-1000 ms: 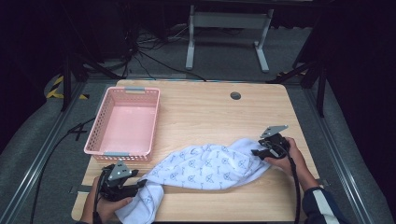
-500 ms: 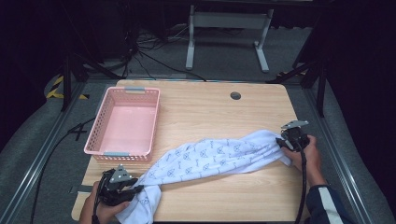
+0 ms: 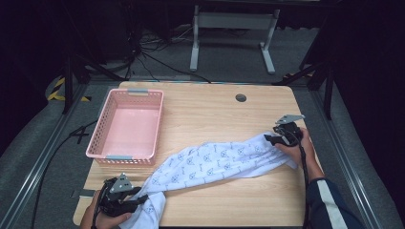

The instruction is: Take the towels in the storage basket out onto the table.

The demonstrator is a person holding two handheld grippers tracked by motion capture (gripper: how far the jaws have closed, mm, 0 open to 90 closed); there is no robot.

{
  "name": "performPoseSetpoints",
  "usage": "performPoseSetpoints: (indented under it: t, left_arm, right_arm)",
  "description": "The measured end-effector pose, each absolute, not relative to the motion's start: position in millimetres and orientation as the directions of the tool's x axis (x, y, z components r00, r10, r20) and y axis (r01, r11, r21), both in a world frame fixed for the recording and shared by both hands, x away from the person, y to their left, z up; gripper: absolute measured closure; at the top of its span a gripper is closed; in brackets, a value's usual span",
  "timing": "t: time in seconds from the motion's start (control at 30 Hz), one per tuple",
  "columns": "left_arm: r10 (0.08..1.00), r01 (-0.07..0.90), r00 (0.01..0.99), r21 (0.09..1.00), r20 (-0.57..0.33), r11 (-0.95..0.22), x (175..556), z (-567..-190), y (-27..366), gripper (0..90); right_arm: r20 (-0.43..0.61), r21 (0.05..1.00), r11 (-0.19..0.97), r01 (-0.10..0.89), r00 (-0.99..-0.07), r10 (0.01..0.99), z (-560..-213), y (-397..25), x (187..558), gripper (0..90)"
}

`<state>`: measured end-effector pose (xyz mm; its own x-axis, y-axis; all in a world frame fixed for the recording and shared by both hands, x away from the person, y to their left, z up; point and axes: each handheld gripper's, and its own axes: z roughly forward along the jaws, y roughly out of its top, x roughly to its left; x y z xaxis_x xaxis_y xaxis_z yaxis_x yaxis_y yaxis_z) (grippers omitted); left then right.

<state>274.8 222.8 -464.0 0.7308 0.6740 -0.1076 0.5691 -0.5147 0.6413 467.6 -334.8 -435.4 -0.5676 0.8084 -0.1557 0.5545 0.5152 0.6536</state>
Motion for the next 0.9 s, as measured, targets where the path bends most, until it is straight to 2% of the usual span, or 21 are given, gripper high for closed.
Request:
performPoseSetpoints:
  t: [0.1,0.17,0.2,0.23,0.27,0.43,0.57,0.67,0.7,0.73,0.77,0.8,0.83,0.9]
  left_arm:
    - [0.678,0.574,0.727,0.640,-0.110,-0.511,272.9,-464.5,223.9,58.4]
    - [0.679,0.572,0.725,0.648,-0.113,-0.503,271.9,-465.6,224.5,58.5]
    - [0.680,0.571,0.725,0.648,-0.110,-0.504,271.6,-465.5,224.6,58.5]
    - [0.680,0.571,0.725,0.648,-0.110,-0.504,271.6,-465.5,224.6,58.5]
    - [0.678,0.573,0.727,0.640,-0.109,-0.512,270.0,-464.5,224.5,58.5]
    - [0.673,0.572,0.732,0.631,-0.105,-0.524,263.5,-463.5,224.0,59.3]
    - [0.652,0.560,0.752,0.616,-0.096,-0.555,259.0,-460.6,222.6,62.5]
    - [0.655,0.551,0.750,0.630,-0.087,-0.548,258.6,-460.1,222.0,60.7]
    - [0.668,0.555,0.740,0.632,-0.078,-0.541,258.7,-458.3,222.2,56.6]
    - [0.678,0.558,0.730,0.642,-0.079,-0.526,258.9,-457.1,223.3,49.4]
    - [0.680,0.552,0.729,0.654,-0.077,-0.517,259.4,-456.0,224.5,47.8]
    - [0.693,0.547,0.717,0.670,-0.067,-0.502,259.6,-453.5,226.5,46.3]
    - [0.707,0.542,0.705,0.682,-0.051,-0.491,260.6,-450.9,228.9,42.2]
    - [0.728,0.546,0.684,0.701,-0.057,-0.459,261.8,-448.2,232.4,39.4]
  right_arm:
    - [-0.158,0.618,0.527,0.584,-0.564,0.811,-444.9,-335.5,480.5,52.2]
    - [-0.139,0.622,0.506,0.597,-0.552,0.822,-444.4,-340.5,483.2,64.3]
    - [-0.184,0.611,0.514,0.602,-0.524,0.832,-443.5,-341.7,483.2,70.3]
    - [-0.184,0.611,0.514,0.602,-0.524,0.832,-443.5,-341.7,483.2,70.3]
    - [-0.231,0.598,0.528,0.603,-0.502,0.834,-443.8,-343.2,483.4,73.6]
    - [-0.192,0.612,0.422,0.668,-0.392,0.899,-443.4,-372.2,485.9,79.9]
    - [-0.178,0.612,0.373,0.697,-0.338,0.924,-442.6,-386.0,487.0,81.1]
    - [-0.192,0.616,0.368,0.697,-0.320,0.928,-443.0,-387.1,488.1,80.3]
    - [-0.211,0.614,0.372,0.696,-0.309,0.927,-443.5,-387.9,488.8,80.1]
    - [-0.217,0.614,0.369,0.698,-0.300,0.929,-443.2,-387.8,488.9,75.9]
    - [-0.238,0.616,0.373,0.694,-0.288,0.928,-442.6,-386.5,488.3,70.8]
    - [-0.241,0.624,0.376,0.685,-0.289,0.926,-441.6,-385.1,487.2,71.0]
    - [-0.211,0.647,0.370,0.667,-0.309,0.927,-437.1,-382.9,483.8,69.8]
    - [-0.171,0.693,0.360,0.625,-0.343,0.924,-426.4,-375.5,475.7,66.4]
